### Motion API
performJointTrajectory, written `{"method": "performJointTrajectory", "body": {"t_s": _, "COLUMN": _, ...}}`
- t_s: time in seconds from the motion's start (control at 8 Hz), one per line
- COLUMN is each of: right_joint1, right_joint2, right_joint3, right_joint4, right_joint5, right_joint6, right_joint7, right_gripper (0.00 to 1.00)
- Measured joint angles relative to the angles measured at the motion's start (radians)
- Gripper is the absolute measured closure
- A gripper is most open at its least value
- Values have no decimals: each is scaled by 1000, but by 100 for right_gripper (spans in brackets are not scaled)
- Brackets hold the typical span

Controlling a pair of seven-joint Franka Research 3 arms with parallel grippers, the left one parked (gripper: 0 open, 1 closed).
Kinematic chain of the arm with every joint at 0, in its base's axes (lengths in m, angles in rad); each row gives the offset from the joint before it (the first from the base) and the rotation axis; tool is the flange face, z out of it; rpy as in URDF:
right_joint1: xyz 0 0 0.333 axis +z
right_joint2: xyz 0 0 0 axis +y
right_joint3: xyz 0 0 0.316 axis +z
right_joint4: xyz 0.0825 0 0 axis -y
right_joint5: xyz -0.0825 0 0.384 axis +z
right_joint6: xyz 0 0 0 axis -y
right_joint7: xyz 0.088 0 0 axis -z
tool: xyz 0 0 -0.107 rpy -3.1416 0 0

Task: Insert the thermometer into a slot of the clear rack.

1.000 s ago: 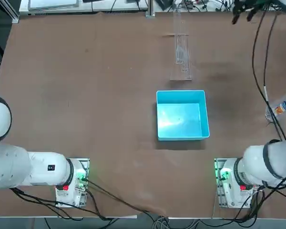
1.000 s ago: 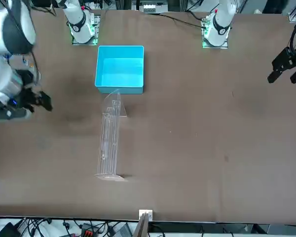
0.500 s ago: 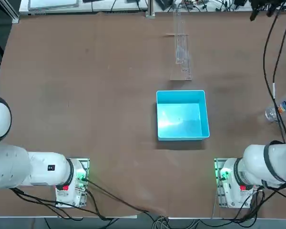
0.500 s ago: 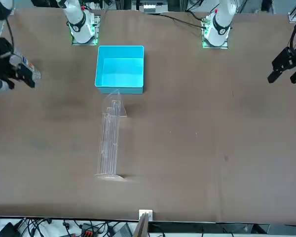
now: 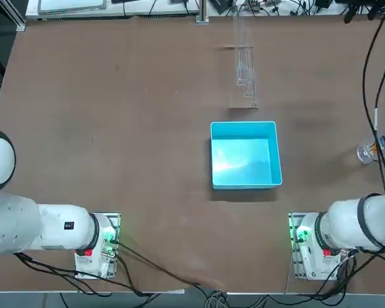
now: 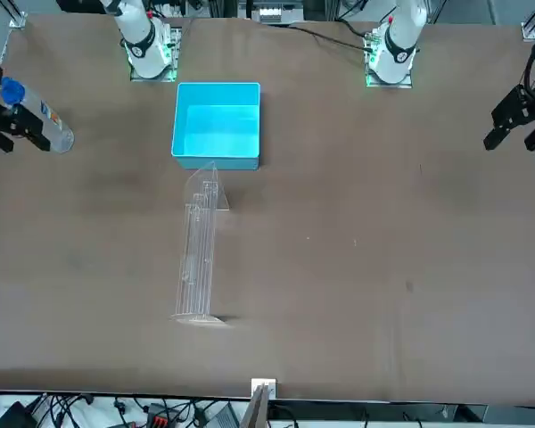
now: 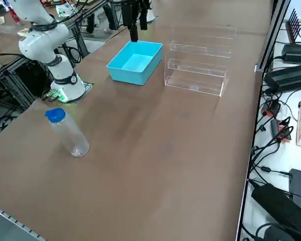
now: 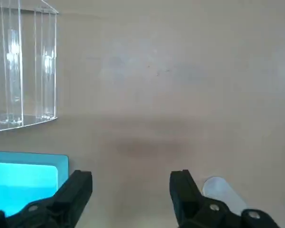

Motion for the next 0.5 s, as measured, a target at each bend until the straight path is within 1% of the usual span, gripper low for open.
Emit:
{"method": "performJointTrajectory", "body": {"t_s": 0.25, "right_joint1": 24, "right_joint2": -7, "right_joint3": -10, "right_joint4": 1, "right_joint5": 35, "right_joint6": -1, "right_joint7": 2, "right_gripper": 1}}
{"method": "performJointTrajectory", "body": {"t_s": 0.5, "right_joint1": 40, "right_joint2": -9, "right_joint3": -39, "right_joint4": 1, "right_joint5": 42, "right_joint6": -2, "right_joint7": 2, "right_gripper": 0}}
